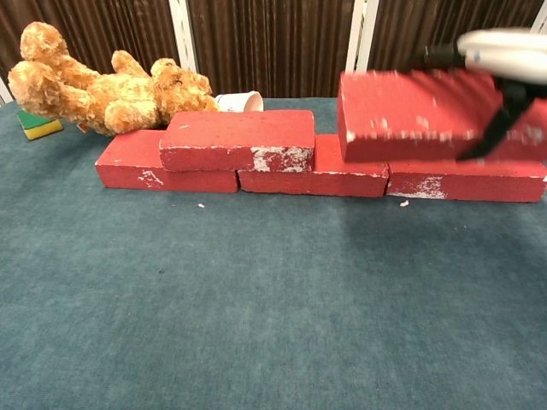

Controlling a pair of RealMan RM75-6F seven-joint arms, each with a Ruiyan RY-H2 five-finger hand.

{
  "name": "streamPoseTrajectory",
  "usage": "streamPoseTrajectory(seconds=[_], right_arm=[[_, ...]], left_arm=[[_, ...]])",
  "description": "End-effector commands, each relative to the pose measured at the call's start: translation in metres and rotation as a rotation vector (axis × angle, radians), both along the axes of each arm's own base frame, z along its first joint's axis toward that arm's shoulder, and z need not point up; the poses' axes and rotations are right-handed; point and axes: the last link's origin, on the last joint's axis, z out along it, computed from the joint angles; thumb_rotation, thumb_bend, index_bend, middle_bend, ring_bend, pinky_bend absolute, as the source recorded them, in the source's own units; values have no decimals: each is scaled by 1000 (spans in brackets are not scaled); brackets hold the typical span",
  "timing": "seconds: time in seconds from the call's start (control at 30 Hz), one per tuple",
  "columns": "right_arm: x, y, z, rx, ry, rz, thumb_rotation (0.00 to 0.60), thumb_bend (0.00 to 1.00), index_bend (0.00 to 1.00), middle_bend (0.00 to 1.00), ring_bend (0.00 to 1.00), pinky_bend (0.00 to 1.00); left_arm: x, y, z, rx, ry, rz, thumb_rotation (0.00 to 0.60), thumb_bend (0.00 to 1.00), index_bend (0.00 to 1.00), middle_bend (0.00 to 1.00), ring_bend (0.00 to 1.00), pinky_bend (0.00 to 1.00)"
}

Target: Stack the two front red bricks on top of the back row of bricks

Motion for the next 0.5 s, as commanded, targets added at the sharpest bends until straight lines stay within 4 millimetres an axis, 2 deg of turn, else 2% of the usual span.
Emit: streamPoseTrajectory(seconds=[0.03, 0.23, 0.33, 0.5], right_arm=[[13, -28, 15, -27, 43, 58, 600, 72, 534, 566, 452, 490], [14, -73, 8, 16, 60, 10, 600, 73, 538, 568, 454, 490], [12, -87, -1, 28, 57, -4, 600, 74, 538, 568, 454, 490], [2, -97, -12, 52, 33, -43, 600, 75, 539, 568, 454, 490]], left_arm=[[-3, 4, -1, 21, 22, 20, 600, 243, 0, 0, 0, 94], [-7, 11, -4, 38, 49, 43, 600, 245, 0, 0, 0, 94], [-9, 13, -6, 34, 54, 52, 600, 248, 0, 0, 0, 94], [-12, 15, -6, 32, 56, 62, 600, 248, 0, 0, 0, 94]])
